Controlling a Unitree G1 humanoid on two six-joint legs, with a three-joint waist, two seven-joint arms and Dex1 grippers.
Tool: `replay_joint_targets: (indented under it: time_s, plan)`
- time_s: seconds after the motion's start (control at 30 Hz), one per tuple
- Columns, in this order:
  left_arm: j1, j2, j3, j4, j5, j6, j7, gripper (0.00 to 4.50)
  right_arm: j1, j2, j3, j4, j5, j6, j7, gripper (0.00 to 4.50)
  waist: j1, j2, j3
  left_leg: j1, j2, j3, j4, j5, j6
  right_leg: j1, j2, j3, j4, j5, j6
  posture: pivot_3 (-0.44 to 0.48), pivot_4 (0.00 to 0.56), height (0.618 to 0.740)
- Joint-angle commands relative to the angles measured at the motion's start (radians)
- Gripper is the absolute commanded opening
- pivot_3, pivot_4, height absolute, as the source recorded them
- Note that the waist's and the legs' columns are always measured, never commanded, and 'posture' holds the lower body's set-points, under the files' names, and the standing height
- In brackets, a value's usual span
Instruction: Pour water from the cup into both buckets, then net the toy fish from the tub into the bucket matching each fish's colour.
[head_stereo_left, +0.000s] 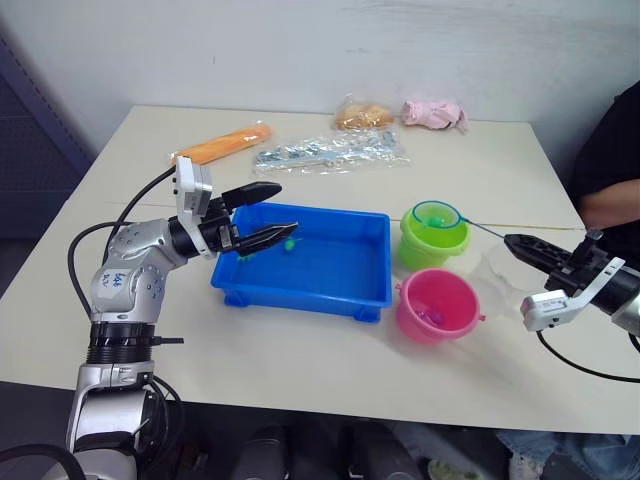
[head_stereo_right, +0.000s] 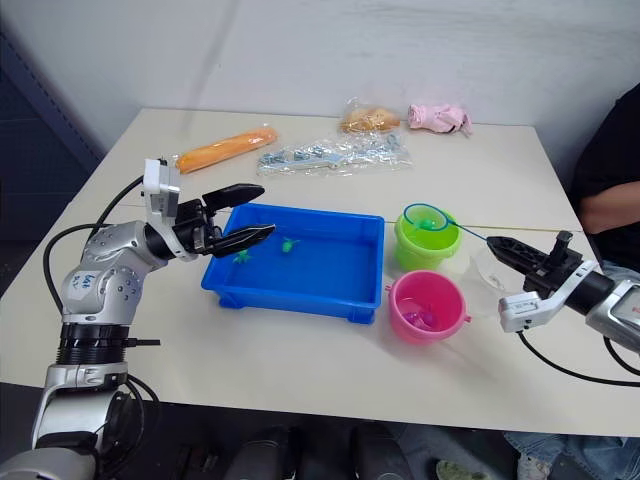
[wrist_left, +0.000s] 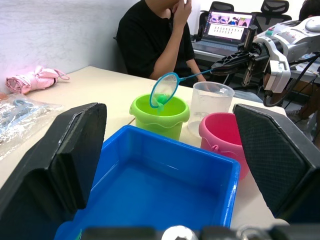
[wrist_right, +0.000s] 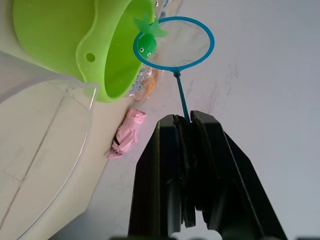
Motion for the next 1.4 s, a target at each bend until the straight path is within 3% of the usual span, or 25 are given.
replay_joint_targets:
  time_s: [0.03, 0.9, 1.4]
  plan:
    - [-0.019, -0.001, 0.017, -0.010, -0.013, -0.019, 0.003, 4.36, -0.021, -0.035, 0.000, 0.000, 0.029, 0.000, -0.020, 0.00, 0.000, 0.000, 0.000, 0.000, 0.000, 0.000, 0.000, 0.000, 0.000, 0.000, 0.000, 0.000, 0.000, 0.000, 0.000, 0.000, 0.150, 0.740]
    - [-0.009, -0.009, 0.017, -0.008, -0.008, -0.042, 0.013, 4.36, 0.099, -0.004, 0.013, -0.105, 0.078, 0.064, -0.006, 0.00, 0.000, 0.000, 0.000, 0.000, 0.000, 0.000, 0.000, 0.001, 0.000, 0.000, 0.000, 0.000, 0.001, 0.000, 0.000, 0.000, 0.150, 0.740]
    - [-0.015, -0.018, 0.019, -0.006, -0.008, -0.045, 0.017, 4.36, 0.006, -0.018, 0.069, -0.019, 0.051, 0.093, -0.033, 0.00, -0.003, 0.000, 0.000, 0.001, 0.000, 0.000, 0.001, 0.001, -0.001, 0.000, 0.000, 0.000, 0.003, 0.000, 0.000, 0.000, 0.150, 0.740]
